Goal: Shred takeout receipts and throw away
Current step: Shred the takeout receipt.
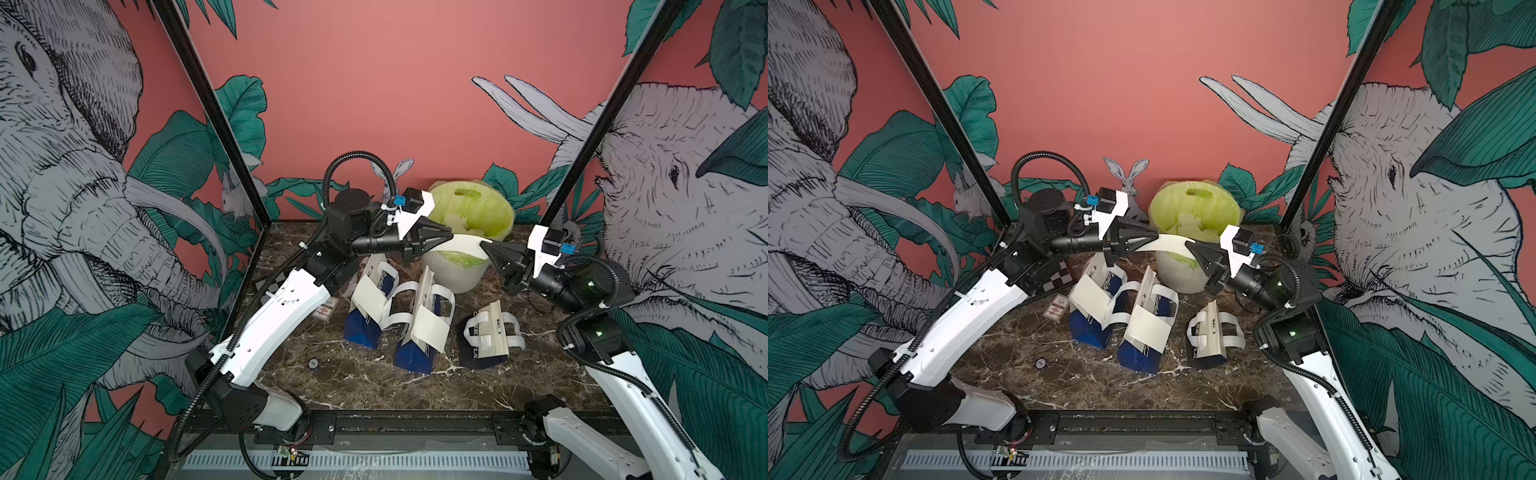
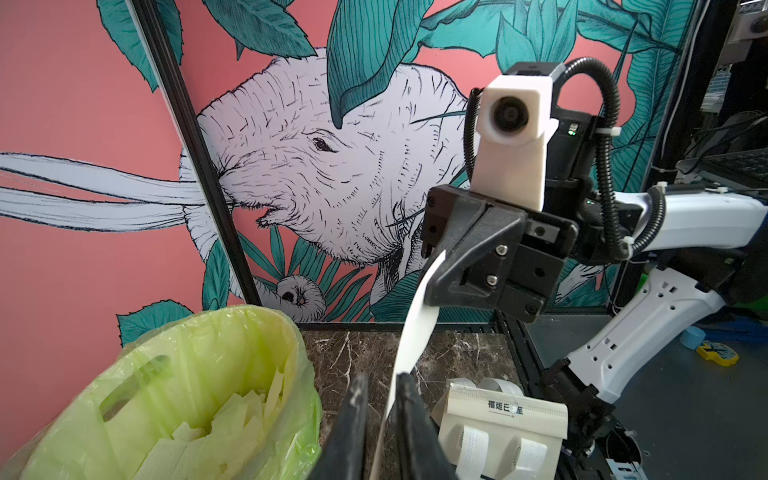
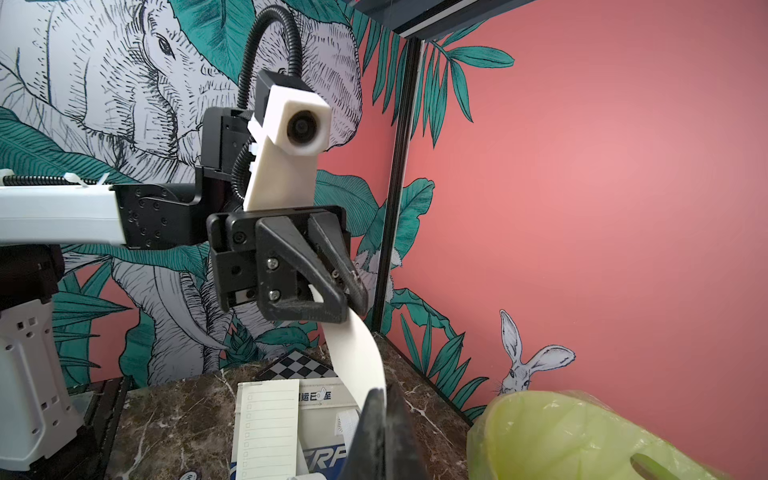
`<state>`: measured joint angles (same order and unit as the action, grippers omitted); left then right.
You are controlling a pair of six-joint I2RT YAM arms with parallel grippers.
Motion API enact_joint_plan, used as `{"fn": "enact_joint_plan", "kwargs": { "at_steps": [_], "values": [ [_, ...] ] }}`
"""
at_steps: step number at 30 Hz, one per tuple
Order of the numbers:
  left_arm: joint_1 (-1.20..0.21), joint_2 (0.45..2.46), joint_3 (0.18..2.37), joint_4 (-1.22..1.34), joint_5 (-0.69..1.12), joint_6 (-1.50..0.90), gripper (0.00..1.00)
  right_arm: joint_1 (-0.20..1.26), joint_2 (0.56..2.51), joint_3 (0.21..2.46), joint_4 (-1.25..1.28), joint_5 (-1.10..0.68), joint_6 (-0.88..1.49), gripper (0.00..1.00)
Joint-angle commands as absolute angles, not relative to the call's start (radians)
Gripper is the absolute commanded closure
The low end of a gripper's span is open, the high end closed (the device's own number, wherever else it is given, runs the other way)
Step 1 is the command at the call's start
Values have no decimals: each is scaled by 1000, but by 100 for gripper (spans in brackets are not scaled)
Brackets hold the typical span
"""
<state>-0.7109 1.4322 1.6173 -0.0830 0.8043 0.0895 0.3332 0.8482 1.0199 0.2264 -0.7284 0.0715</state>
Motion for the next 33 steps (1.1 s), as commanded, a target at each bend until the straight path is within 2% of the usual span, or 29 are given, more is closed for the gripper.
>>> {"fn": "enact_joint_plan", "kwargs": {
  "at_steps": [1, 9, 10, 12, 14, 15, 16, 17, 19, 22, 25, 27, 33],
  "values": [
    [-707, 1393, 1606, -68, 809, 84, 83, 339, 831, 1017, 269, -727, 76, 100],
    [-707, 1390, 1608, -63, 805, 88, 88, 339, 832, 1014, 262, -731, 69, 100],
    [-707, 1387, 1609, -60, 805, 88, 90, 339, 834, 1013, 255, -732, 65, 100],
    [-707, 1385, 1613, -62, 805, 93, 99, 339, 833, 1022, 227, -735, 39, 100],
    [-707, 1382, 1621, -101, 780, 132, 100, 339, 832, 1042, 159, -744, -28, 100],
    [-707, 1381, 1632, -145, 766, 173, 100, 339, 831, 1064, 89, -739, -95, 93],
    [-707, 1381, 1645, -198, 731, 231, 100, 339, 828, 1095, -4, -723, -169, 74],
    [-707, 1381, 1654, -245, 697, 283, 100, 340, 830, 1122, -71, -711, -242, 65],
    [-709, 1390, 1681, -357, 627, 399, 100, 340, 846, 1200, -241, -692, -404, 56],
    [-725, 1415, 1741, -492, 544, 542, 100, 340, 895, 1305, -413, -713, -577, 55],
    [-750, 1437, 1795, -575, 500, 638, 100, 343, 956, 1413, -479, -756, -649, 56],
    [-753, 1437, 1803, -569, 509, 639, 100, 352, 994, 1452, -510, -779, -681, 59],
    [-778, 1442, 1834, -612, 518, 663, 100, 424, 1087, 1530, -577, -737, -775, 60]
  ]
}}
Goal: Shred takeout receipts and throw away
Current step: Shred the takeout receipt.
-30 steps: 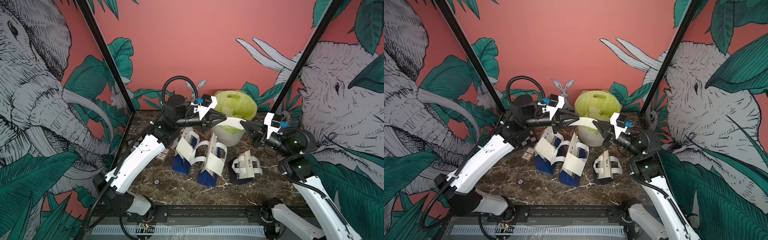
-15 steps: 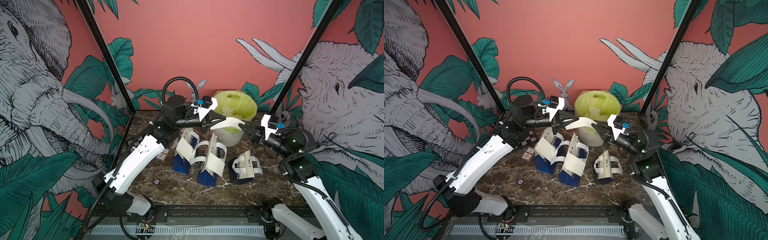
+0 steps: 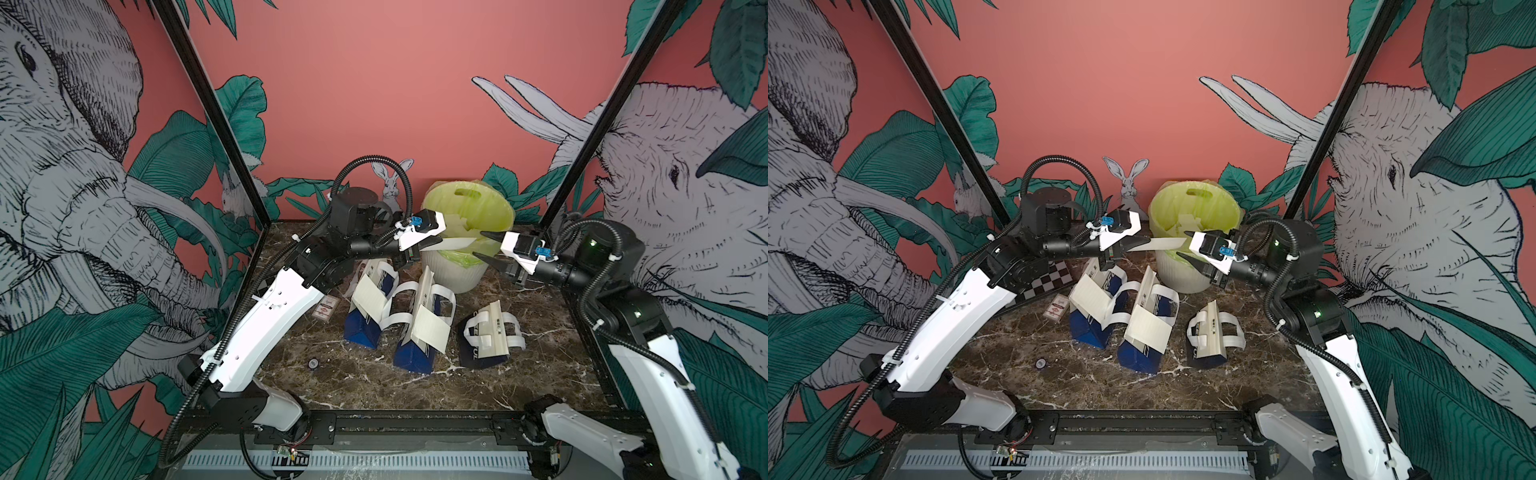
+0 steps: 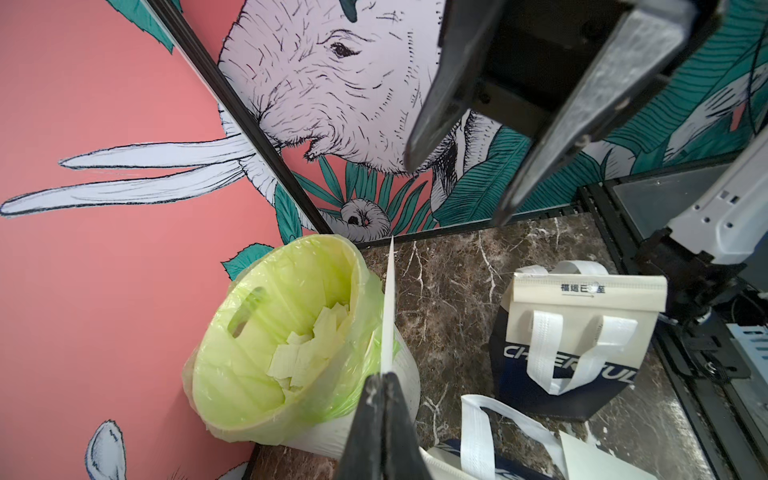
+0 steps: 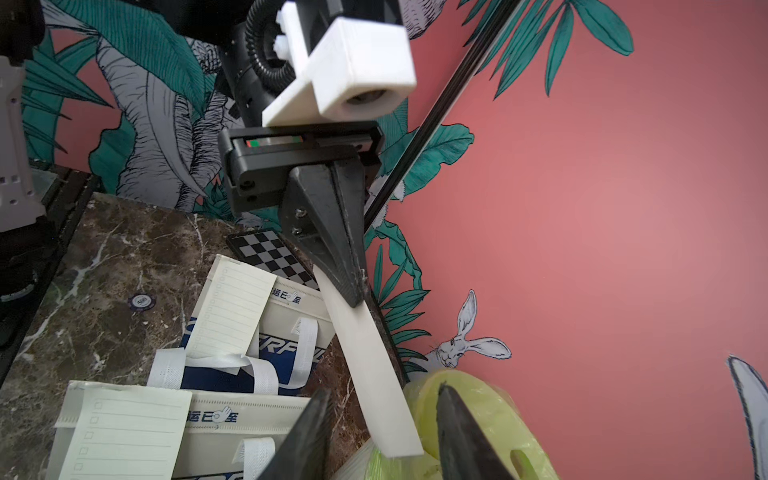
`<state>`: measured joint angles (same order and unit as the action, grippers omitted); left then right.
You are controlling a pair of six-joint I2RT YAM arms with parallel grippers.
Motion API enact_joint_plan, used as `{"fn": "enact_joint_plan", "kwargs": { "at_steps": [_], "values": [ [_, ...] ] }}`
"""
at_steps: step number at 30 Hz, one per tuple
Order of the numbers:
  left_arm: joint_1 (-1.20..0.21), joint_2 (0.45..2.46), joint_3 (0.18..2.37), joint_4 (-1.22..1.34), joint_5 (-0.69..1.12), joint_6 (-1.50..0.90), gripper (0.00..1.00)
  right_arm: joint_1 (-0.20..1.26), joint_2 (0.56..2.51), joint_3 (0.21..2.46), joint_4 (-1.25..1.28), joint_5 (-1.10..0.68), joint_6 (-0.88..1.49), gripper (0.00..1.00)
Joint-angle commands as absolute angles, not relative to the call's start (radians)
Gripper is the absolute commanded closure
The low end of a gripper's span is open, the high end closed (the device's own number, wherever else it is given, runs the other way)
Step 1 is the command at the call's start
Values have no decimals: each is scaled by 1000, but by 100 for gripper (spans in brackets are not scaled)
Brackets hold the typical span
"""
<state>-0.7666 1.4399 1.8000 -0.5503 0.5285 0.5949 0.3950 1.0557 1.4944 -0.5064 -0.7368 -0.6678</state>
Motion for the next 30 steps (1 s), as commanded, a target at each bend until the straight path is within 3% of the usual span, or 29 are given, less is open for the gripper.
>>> {"fn": "enact_joint_plan", "kwargs": {
  "at_steps": [1, 17, 30],
  "values": [
    [-786, 1443, 1837, -622, 510, 671, 100, 438, 1102, 1545, -592, -722, -796, 60],
    [-803, 1448, 1851, -623, 525, 663, 100, 515, 1165, 1591, -580, -674, -833, 83],
    [-816, 1439, 1844, -637, 516, 677, 100, 540, 1195, 1609, -574, -616, -826, 80]
  ]
}}
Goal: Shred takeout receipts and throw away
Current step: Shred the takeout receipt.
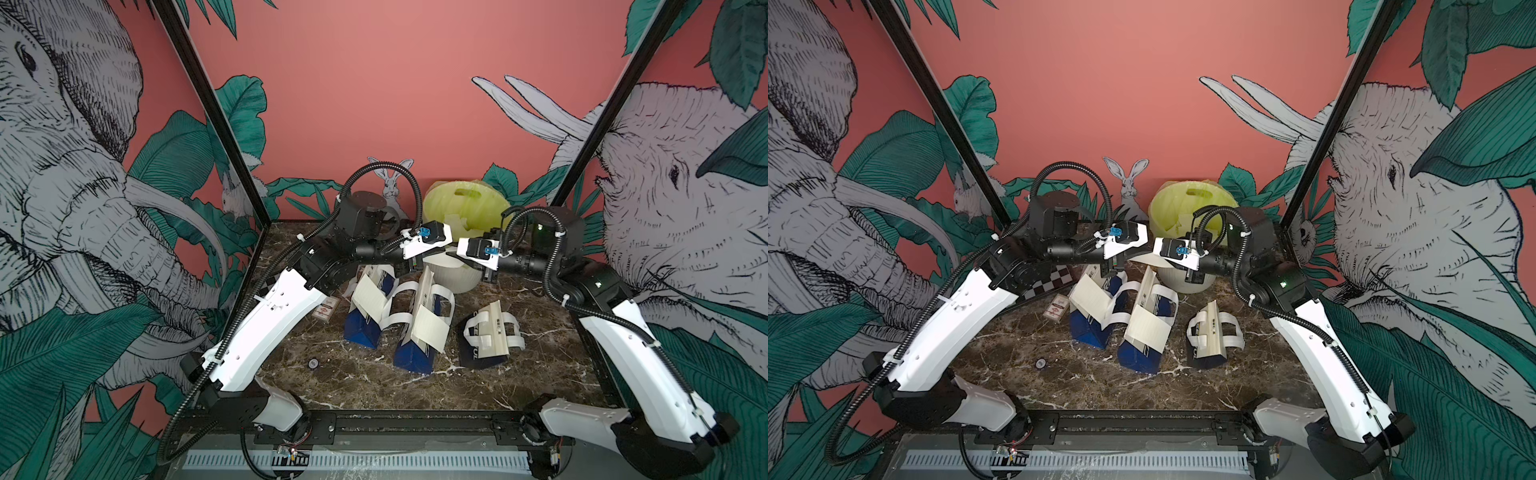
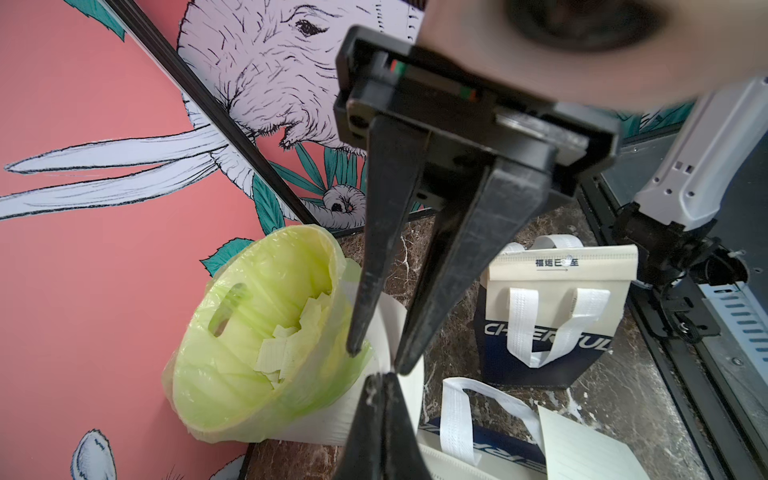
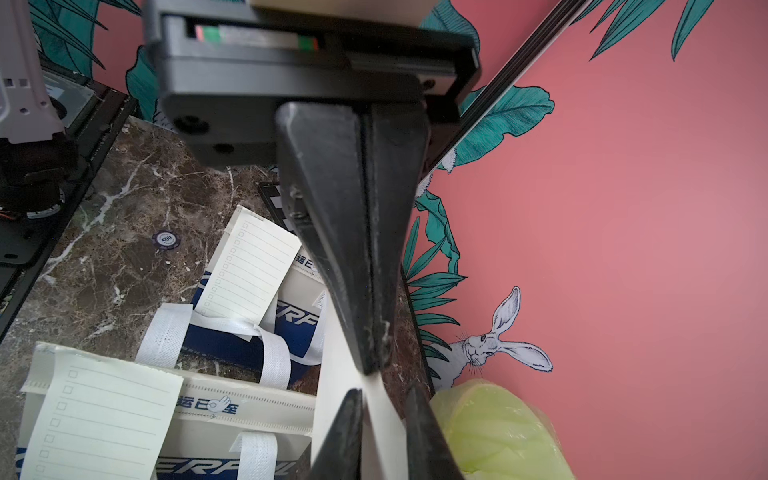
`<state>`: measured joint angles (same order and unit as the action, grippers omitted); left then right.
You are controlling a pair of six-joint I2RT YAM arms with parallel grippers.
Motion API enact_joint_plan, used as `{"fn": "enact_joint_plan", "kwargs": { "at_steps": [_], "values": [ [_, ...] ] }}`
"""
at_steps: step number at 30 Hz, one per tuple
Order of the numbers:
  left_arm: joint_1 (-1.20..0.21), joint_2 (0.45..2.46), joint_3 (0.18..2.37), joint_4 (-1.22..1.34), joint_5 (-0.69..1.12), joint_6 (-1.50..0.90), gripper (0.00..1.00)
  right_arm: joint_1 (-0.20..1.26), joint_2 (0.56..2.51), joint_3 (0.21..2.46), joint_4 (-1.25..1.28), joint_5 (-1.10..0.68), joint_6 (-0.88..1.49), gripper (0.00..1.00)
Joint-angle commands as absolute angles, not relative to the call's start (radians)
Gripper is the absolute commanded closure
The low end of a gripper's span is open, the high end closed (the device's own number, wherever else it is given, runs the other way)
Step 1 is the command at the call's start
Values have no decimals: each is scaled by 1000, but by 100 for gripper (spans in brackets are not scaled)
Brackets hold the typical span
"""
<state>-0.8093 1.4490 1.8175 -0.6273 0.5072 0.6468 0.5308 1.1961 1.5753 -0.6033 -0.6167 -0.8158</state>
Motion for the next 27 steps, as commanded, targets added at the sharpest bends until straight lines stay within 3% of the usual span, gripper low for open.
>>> {"fn": "enact_joint_plan", "kwargs": {
  "at_steps": [1, 5, 13, 15, 22, 24, 27],
  "values": [
    [-816, 1439, 1843, -640, 516, 681, 100, 541, 1197, 1610, -577, -615, -827, 79],
    [-818, 1440, 1843, -647, 500, 688, 100, 541, 1193, 1609, -579, -592, -825, 67],
    [-824, 1442, 1850, -665, 486, 706, 100, 543, 1197, 1622, -602, -603, -835, 65],
    [-824, 1440, 1847, -660, 482, 704, 100, 543, 1201, 1628, -611, -609, -834, 67],
    [-825, 1438, 1837, -640, 483, 698, 100, 548, 1206, 1625, -624, -628, -835, 90],
    [-825, 1436, 1835, -637, 483, 696, 100, 549, 1205, 1623, -627, -622, -836, 91],
    [-825, 1434, 1832, -632, 480, 696, 100, 549, 1204, 1624, -636, -616, -836, 85]
  ]
}}
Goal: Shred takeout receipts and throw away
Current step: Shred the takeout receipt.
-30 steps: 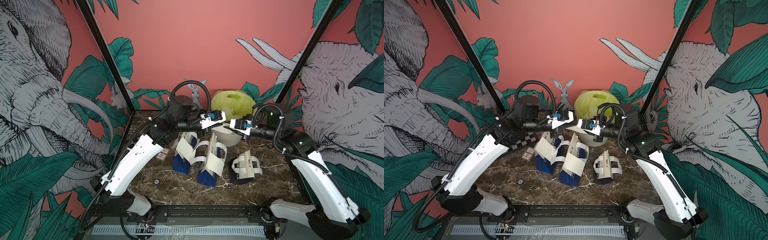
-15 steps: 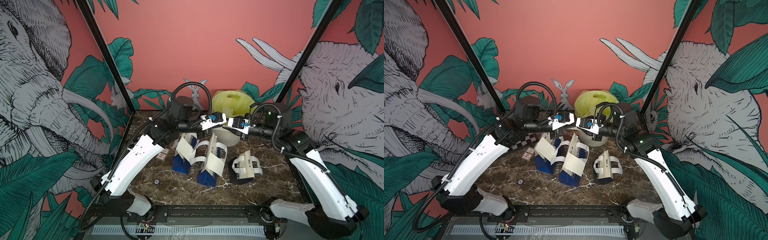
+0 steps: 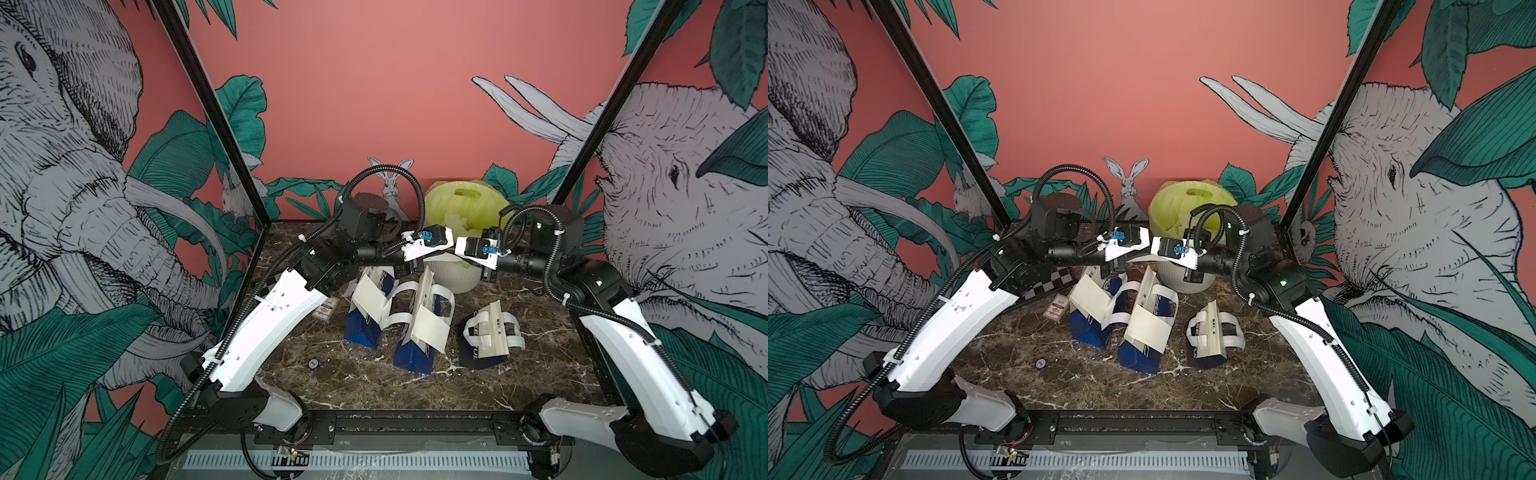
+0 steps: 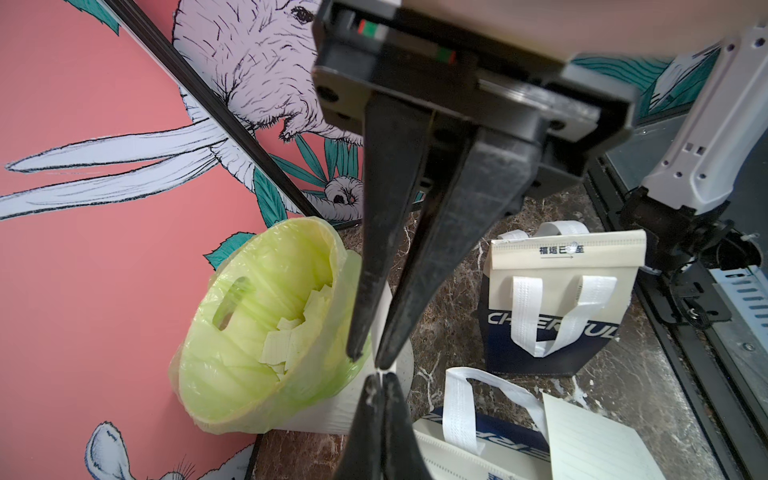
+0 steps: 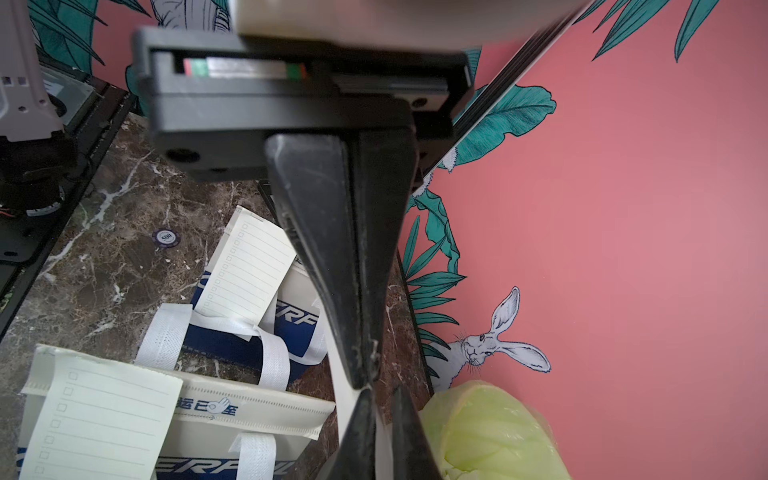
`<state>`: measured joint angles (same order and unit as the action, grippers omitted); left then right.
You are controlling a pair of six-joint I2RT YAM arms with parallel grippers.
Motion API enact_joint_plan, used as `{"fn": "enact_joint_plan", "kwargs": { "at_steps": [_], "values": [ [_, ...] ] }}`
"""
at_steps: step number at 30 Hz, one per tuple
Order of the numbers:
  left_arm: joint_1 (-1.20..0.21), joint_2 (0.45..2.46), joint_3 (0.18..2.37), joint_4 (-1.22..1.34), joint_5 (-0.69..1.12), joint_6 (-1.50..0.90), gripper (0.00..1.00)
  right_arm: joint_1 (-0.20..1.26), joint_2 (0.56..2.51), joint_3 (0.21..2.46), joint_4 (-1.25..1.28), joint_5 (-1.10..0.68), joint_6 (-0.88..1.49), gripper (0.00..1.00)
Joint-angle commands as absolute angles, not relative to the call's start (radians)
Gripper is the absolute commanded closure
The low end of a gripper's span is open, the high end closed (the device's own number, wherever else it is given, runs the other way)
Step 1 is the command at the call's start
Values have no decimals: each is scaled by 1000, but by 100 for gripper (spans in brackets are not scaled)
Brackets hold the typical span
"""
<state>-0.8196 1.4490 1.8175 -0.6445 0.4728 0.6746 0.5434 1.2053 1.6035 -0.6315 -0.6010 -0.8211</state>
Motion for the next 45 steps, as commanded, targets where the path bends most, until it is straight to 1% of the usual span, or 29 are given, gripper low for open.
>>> {"fn": "enact_joint_plan", "kwargs": {
  "at_steps": [1, 3, 5, 8, 10, 11, 13, 17, 19, 21, 23, 26, 28, 31, 36, 38, 41, 44, 45],
  "values": [
    [-825, 1433, 1832, -632, 480, 696, 100, 550, 1204, 1624, -637, -615, -837, 83],
    [-825, 1434, 1833, -631, 483, 695, 100, 549, 1206, 1626, -642, -612, -839, 79],
    [-826, 1433, 1833, -630, 486, 693, 100, 550, 1208, 1624, -646, -612, -841, 78],
    [-825, 1430, 1833, -628, 486, 692, 100, 550, 1206, 1623, -645, -614, -845, 81],
    [-826, 1429, 1830, -626, 485, 691, 100, 551, 1204, 1623, -646, -618, -844, 86],
    [-825, 1428, 1829, -623, 483, 690, 100, 551, 1204, 1622, -646, -619, -842, 86],
    [-825, 1428, 1829, -620, 484, 690, 100, 552, 1207, 1622, -647, -618, -840, 84],
    [-825, 1426, 1825, -611, 487, 687, 100, 551, 1208, 1619, -652, -612, -840, 84],
    [-825, 1425, 1824, -609, 488, 686, 100, 551, 1207, 1618, -654, -611, -843, 86],
    [-825, 1426, 1823, -607, 486, 686, 100, 551, 1204, 1615, -648, -609, -844, 91],
    [-825, 1428, 1822, -606, 484, 684, 100, 552, 1198, 1611, -638, -605, -844, 93],
    [-825, 1430, 1817, -605, 479, 682, 100, 551, 1191, 1602, -623, -596, -841, 100],
    [-825, 1434, 1812, -592, 472, 664, 100, 552, 1187, 1598, -613, -584, -840, 100],
    [-826, 1453, 1824, -569, 445, 588, 100, 559, 1169, 1566, -567, -515, -859, 100],
    [-824, 1501, 1871, -557, 459, 429, 100, 586, 1134, 1465, -453, -333, -976, 100],
    [-817, 1503, 1865, -539, 462, 386, 100, 593, 1126, 1446, -426, -286, -1012, 100],
    [-780, 1506, 1859, -508, 471, 311, 100, 601, 1104, 1414, -375, -236, -1052, 100],
    [-711, 1522, 1859, -464, 507, 192, 100, 610, 1074, 1370, -326, -238, -1085, 100],
    [-707, 1530, 1866, -456, 512, 159, 100, 614, 1062, 1353, -309, -243, -1095, 100]
  ]
}}
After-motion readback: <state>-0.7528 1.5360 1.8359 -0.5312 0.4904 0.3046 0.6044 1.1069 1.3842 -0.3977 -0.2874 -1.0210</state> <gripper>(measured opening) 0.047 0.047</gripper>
